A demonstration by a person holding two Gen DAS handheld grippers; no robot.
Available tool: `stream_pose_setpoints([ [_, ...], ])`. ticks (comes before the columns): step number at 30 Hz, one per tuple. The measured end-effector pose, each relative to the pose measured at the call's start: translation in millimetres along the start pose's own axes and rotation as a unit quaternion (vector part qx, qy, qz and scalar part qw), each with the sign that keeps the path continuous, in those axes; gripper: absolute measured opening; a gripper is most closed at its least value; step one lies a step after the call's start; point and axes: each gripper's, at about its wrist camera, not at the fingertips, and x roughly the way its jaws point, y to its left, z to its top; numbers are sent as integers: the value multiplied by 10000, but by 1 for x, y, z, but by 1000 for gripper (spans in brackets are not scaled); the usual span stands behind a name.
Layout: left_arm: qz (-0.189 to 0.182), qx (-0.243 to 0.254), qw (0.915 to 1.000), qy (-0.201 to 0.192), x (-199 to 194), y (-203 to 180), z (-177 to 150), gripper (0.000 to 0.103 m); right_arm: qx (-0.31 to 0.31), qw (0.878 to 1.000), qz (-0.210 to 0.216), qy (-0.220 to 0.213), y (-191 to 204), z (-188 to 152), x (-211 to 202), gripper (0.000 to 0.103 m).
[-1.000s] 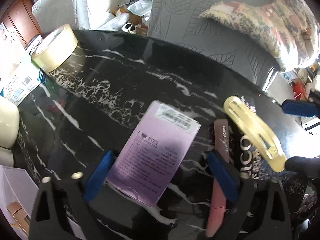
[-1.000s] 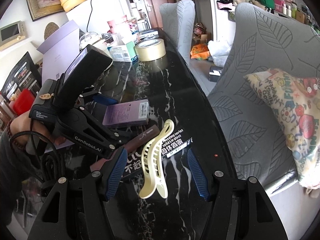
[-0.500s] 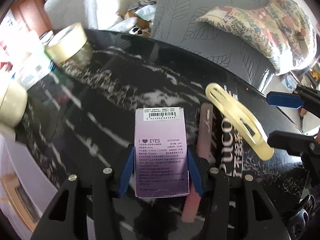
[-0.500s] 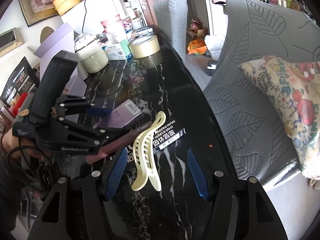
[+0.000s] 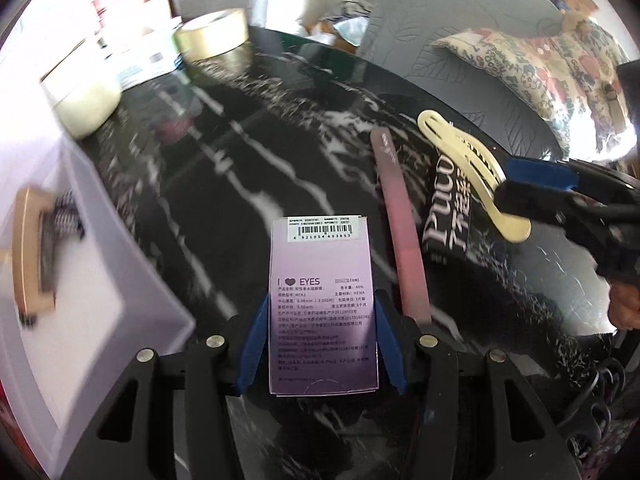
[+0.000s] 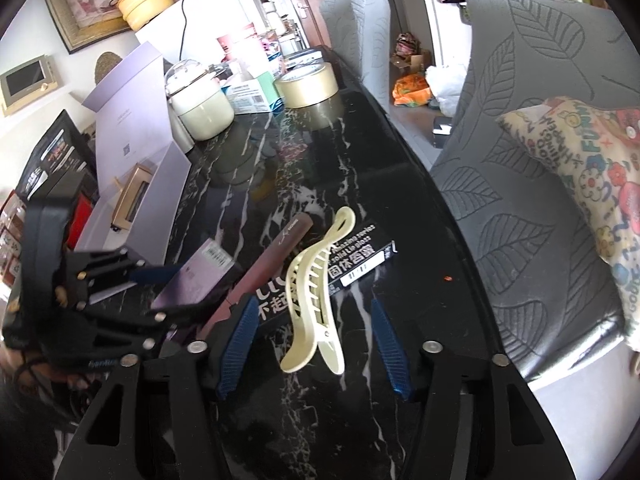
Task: Organize rigid objects
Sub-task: 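Grasp the purple EYES box with the left gripper while the right grasps the cream claw clip, then lift the purple box and cream claw clip and carry them toward the gift box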
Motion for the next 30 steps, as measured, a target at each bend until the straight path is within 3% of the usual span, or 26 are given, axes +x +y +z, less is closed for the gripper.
stream_pose_setpoints([
  [8, 209, -485, 9985, -136, -17, -5, -39, 50, -4, 9998, 135, 132, 3, -2, 15, 45],
  [14, 364, -759, 9962, -211, -29, -6, -62, 51, -47, 9999, 53, 139, 7, -6, 17, 24],
  [30, 258, -1346, 9897, -407, -51, 7, -104, 50, -124, 9994, 290, 133, 29, -38, -10, 22],
])
